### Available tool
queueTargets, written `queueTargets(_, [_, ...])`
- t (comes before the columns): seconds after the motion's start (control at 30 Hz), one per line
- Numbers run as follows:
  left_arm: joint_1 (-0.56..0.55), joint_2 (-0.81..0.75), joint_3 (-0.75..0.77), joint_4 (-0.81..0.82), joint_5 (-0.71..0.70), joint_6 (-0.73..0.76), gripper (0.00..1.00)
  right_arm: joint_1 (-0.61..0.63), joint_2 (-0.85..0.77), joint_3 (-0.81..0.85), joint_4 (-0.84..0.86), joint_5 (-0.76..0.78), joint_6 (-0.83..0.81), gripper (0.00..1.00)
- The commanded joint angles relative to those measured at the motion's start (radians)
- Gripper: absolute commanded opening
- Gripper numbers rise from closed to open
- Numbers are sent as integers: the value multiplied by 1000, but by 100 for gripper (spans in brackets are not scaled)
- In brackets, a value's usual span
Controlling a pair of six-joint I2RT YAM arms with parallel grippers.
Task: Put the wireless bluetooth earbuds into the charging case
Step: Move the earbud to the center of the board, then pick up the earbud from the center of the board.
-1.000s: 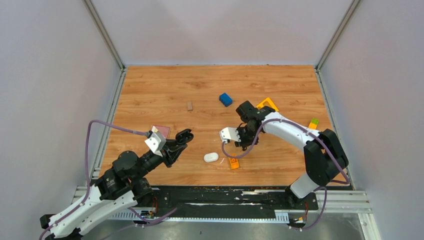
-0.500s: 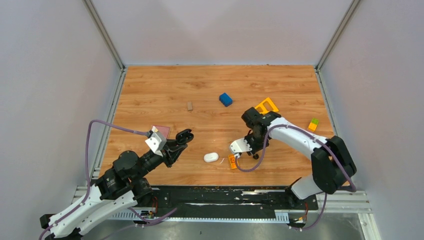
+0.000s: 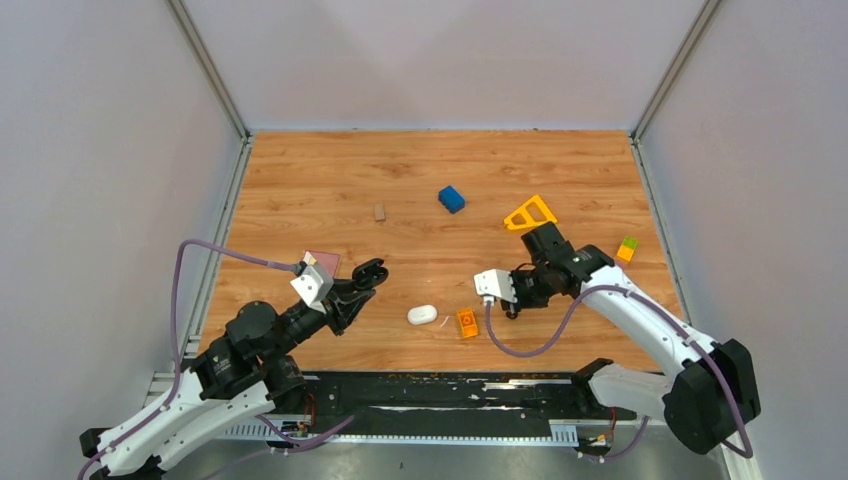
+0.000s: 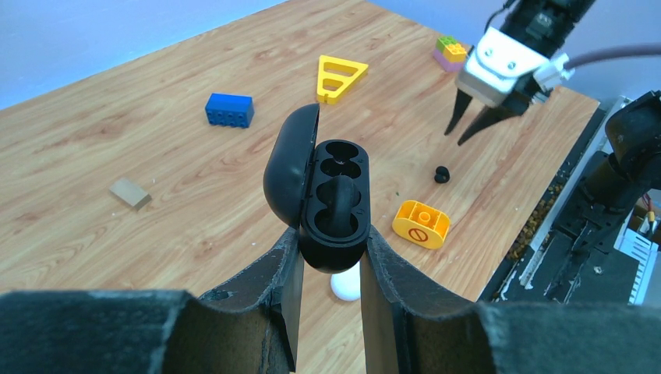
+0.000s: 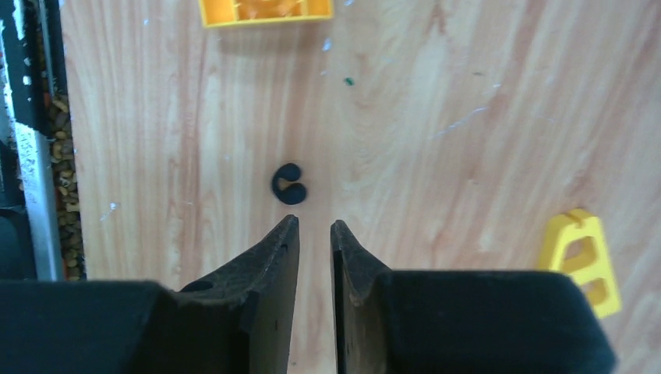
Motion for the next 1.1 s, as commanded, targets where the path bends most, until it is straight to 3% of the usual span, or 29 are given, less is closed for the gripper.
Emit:
queueTargets(0.0, [-4,10,1,31,0,-11,0,3,-63,-128,111,-18,-24,22])
queueTargets(0.17, [-4,24,6,27,-1,-10,0,6,-84,-206,159,-7,-117,23])
queueTargets(0.5, [-4,22,4,26,-5,-12,0,9,27,-230,244,41,-107,24])
queueTargets(1.07, [-5,21,7,20,2,-16,1,-40,219,-71,261,24,1,25])
